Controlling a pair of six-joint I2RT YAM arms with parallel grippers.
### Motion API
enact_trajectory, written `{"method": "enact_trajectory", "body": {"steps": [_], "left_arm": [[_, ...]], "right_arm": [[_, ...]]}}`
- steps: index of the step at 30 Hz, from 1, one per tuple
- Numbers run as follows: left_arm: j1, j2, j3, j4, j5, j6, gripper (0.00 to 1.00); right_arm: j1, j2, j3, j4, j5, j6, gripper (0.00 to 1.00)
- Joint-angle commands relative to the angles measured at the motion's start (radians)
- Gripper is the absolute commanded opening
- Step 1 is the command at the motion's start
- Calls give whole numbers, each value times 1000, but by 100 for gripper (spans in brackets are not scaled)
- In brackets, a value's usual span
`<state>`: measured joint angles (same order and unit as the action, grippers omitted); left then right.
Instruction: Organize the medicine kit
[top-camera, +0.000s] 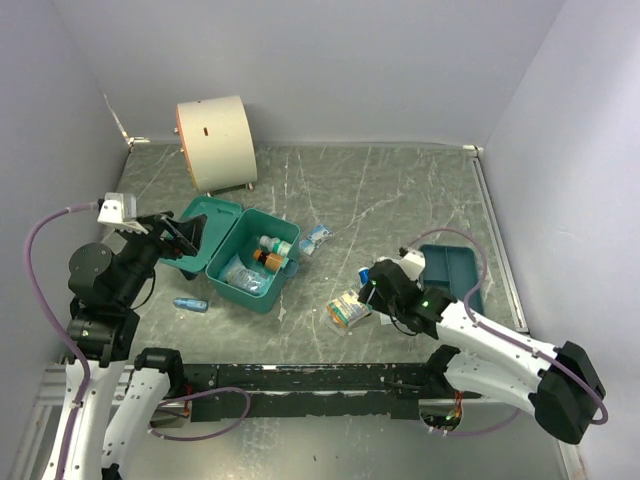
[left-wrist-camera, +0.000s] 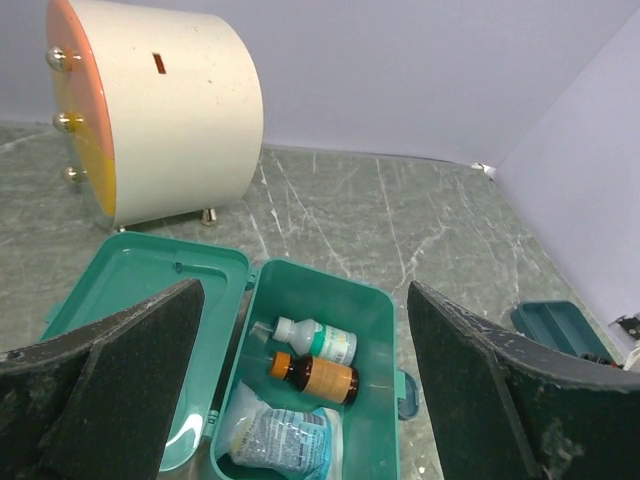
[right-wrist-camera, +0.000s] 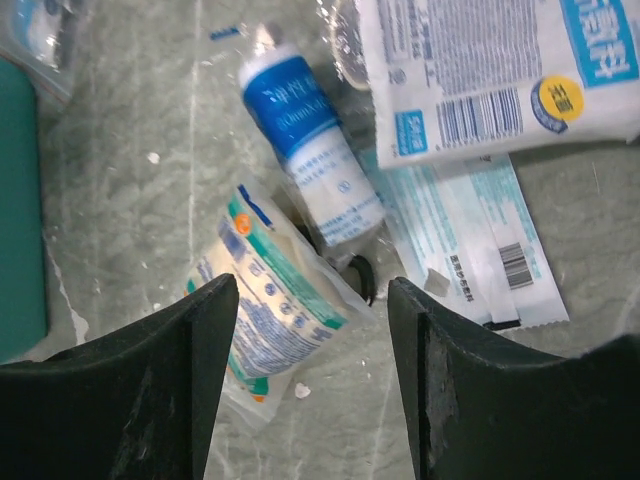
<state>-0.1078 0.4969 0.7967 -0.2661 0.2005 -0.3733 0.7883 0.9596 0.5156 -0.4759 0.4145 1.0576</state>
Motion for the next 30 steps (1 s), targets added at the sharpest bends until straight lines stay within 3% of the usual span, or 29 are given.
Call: {"method": "enact_trajectory", "body": {"steps": [1, 12, 21, 24, 30], "left_arm": [[-4, -6, -7, 52, 56, -50, 94], [-3, 23, 14, -30, 114, -107, 94], [-4, 30, 6, -35, 131, -133, 94], [-4, 40, 7, -35, 138, -136, 94], [-3, 50, -4, -24, 173, -152, 93]], "right_arm": [[2, -41, -63, 57, -40, 88, 60], [3, -2, -153, 222, -128, 132, 53], [2, 48, -169, 245, -108, 170, 43], [0, 59, -180, 291, -130, 170, 34], [0, 64, -181, 355, -141, 141, 4]]}}
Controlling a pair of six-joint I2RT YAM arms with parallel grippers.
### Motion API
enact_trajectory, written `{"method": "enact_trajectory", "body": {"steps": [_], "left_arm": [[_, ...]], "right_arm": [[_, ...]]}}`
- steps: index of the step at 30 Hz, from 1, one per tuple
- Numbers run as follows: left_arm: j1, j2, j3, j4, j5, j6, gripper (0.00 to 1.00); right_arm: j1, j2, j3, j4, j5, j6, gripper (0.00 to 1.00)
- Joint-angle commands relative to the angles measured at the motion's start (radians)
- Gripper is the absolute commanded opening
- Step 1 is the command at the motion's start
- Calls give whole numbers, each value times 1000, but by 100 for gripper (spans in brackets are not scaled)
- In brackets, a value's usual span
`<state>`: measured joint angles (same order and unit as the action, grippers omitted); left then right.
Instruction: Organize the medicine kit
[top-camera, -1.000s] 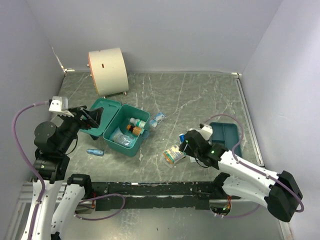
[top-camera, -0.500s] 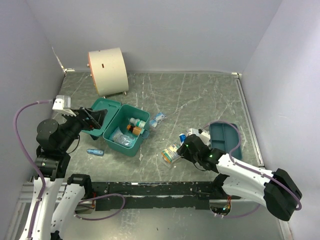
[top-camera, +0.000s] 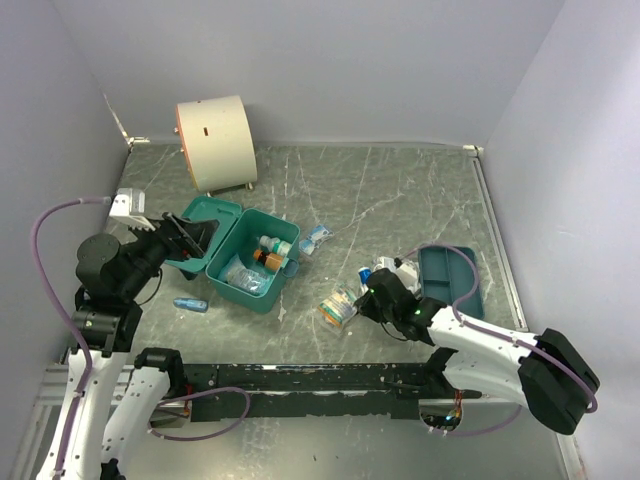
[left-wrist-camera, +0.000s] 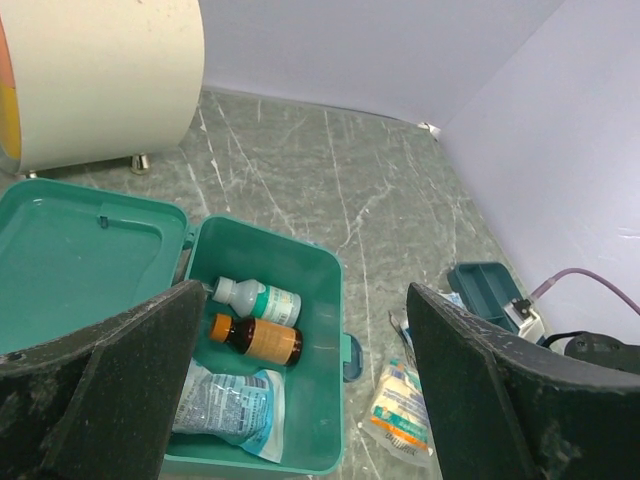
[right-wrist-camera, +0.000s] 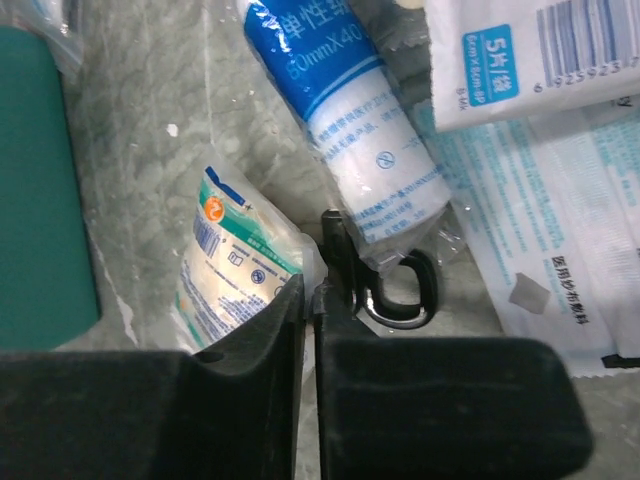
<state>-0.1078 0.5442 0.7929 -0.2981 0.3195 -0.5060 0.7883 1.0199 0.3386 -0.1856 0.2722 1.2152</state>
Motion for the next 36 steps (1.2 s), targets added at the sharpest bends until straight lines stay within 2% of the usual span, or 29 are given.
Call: {"method": "enact_trajectory", "body": {"steps": [1, 6, 10, 14, 18, 24, 32, 36], "left_arm": [[-3, 4, -3, 10, 65, -22, 94], [-3, 20, -19, 4, 134, -25, 93], [-3, 41, -41, 11, 210, -26, 93], [-3, 64, -87, 84, 316, -64, 93], [-4, 71, -125, 147, 372, -94, 95], [-5, 102, -168, 222, 471, -117, 97], [-38, 129, -212, 315, 552, -162, 93], [-70, 142, -206, 282, 537, -138, 91]], "right_arm": [[1, 3, 4, 75, 1, -35, 1], [0, -7, 72, 126, -17, -218, 0], [0, -30, 188, 146, -61, -463, 0], [0, -39, 318, 148, -215, -704, 0], [0, 9, 474, 55, -375, -897, 0], [0, 73, 626, 18, -548, -983, 0], [0, 210, 775, 77, -754, -935, 0], [0, 274, 822, 98, -832, -908, 0]]}}
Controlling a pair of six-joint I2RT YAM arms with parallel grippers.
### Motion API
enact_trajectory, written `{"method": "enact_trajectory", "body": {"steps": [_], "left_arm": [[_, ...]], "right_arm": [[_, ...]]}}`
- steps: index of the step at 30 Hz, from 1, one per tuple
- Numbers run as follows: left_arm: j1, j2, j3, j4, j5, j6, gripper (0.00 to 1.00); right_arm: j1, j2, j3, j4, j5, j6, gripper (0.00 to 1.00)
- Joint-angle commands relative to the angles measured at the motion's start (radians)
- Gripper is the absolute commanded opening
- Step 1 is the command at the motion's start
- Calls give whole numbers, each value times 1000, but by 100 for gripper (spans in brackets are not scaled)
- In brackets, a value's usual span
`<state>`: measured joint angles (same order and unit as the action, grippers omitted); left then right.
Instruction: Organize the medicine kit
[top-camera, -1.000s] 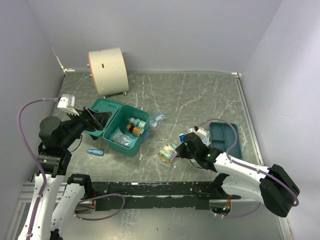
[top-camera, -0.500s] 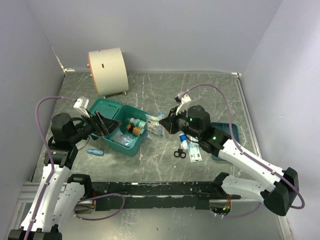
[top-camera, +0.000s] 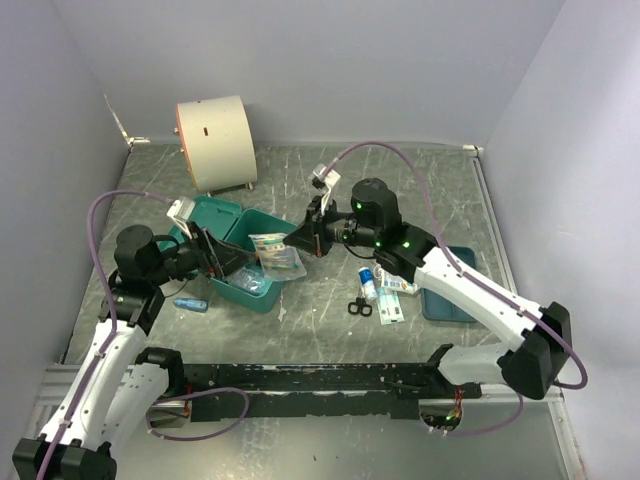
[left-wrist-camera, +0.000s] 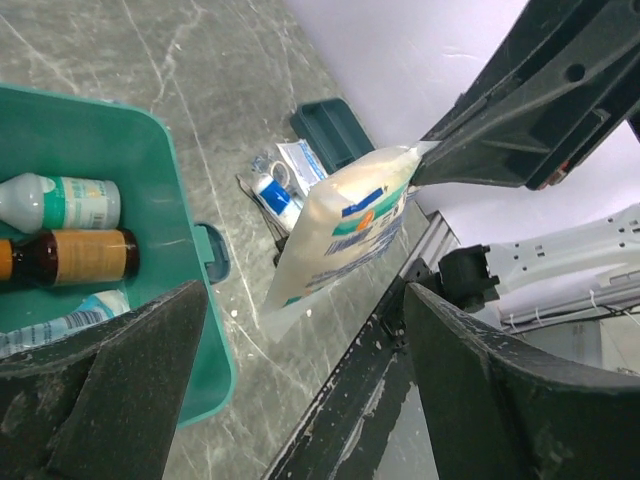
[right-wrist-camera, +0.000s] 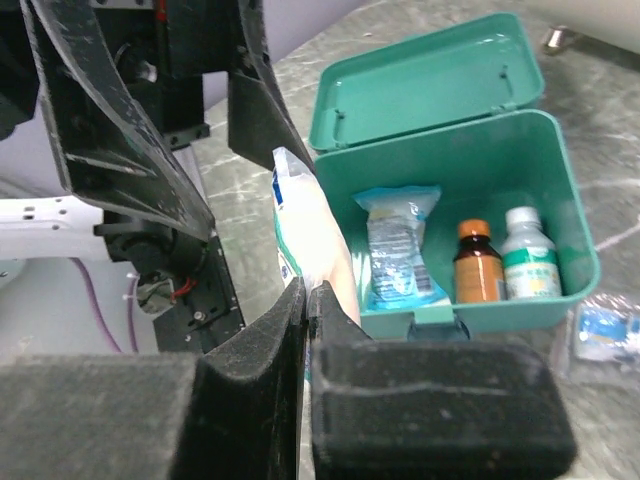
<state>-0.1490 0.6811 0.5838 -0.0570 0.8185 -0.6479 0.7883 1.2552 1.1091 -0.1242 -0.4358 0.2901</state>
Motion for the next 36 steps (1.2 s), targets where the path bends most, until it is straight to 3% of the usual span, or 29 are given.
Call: {"method": "enact_trajectory", "body": {"steps": [1, 6, 14, 19, 21, 25, 26, 31, 36], "left_arm": [[-35, 8, 6, 29, 32, 11, 90], [-44, 14, -2, 57, 28, -17, 81], [-46, -6, -12, 85, 48, -53, 53], [-45, -44, -19, 81, 32, -67, 19], [-46, -55, -14, 71, 16, -67, 8], [-46, -62, 1, 67, -3, -79, 7], [-46, -63, 3, 70, -4, -84, 7], [-46, -60, 4, 94, -3, -118, 7], [-46, -53, 5, 93, -40, -150, 7]], "right_arm": [[0, 49, 61, 45, -150, 20, 0], [0, 112, 124, 45, -259, 36, 0], [0, 179, 155, 64, -348, 74, 0], [0, 196, 149, 90, -326, 106, 2], [-1, 204, 136, 98, -302, 115, 12], [-2, 191, 63, 167, -235, 147, 47], [0, 185, 42, 205, -226, 154, 52], [3, 180, -42, 341, -250, 185, 58], [8, 187, -84, 449, -307, 228, 53]]}}
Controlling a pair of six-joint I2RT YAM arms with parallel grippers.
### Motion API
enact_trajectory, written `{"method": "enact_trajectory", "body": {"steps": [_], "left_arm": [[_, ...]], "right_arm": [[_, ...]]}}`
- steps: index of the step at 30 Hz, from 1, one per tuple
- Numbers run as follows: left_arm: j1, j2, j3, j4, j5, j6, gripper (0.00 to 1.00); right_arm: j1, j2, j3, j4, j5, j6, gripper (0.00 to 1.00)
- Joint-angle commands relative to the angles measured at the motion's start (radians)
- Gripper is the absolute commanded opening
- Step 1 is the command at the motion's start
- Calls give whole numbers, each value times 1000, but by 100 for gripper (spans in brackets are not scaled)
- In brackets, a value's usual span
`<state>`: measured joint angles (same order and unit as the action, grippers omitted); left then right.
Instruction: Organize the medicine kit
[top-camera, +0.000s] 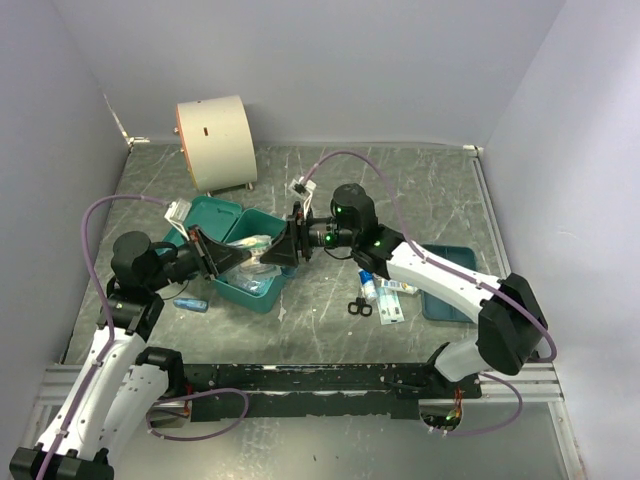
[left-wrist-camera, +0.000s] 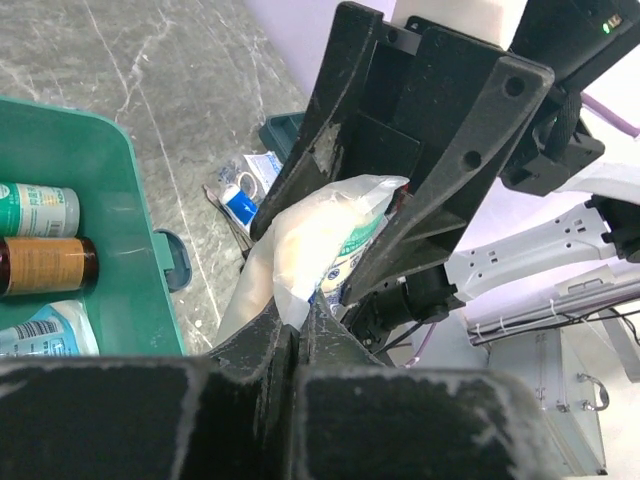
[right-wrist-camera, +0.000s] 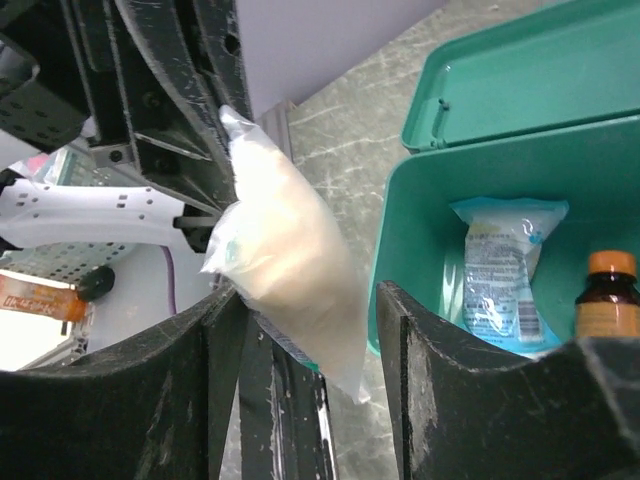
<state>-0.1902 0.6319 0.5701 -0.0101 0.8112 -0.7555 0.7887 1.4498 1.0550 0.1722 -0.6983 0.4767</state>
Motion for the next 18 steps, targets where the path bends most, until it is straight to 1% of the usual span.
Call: {"method": "enact_trajectory", "body": {"steps": [1, 6, 9, 11, 15, 16, 18], "left_arm": [[-5, -2, 17, 49, -42, -54, 7], [-5, 6, -11, 108, -93, -185, 7], [-5, 6, -28, 137, -125, -272, 7], [-5, 4, -43, 156, -139, -324, 7], [-5, 3, -73, 201, -145, -389, 7], [-5, 4, -76, 203, -145, -394, 7], [-5, 5, -77, 192, -148, -388, 7]], "right_arm": [[7, -9, -42, 180, -52, 52, 52], [15, -1, -91, 290, -75, 103, 48], [14, -8, -131, 352, -32, 144, 43], [15, -27, -170, 441, -3, 186, 40], [14, -35, -214, 555, 41, 266, 36], [15, -33, -222, 579, 50, 284, 35], [14, -22, -229, 611, 71, 321, 26]]}}
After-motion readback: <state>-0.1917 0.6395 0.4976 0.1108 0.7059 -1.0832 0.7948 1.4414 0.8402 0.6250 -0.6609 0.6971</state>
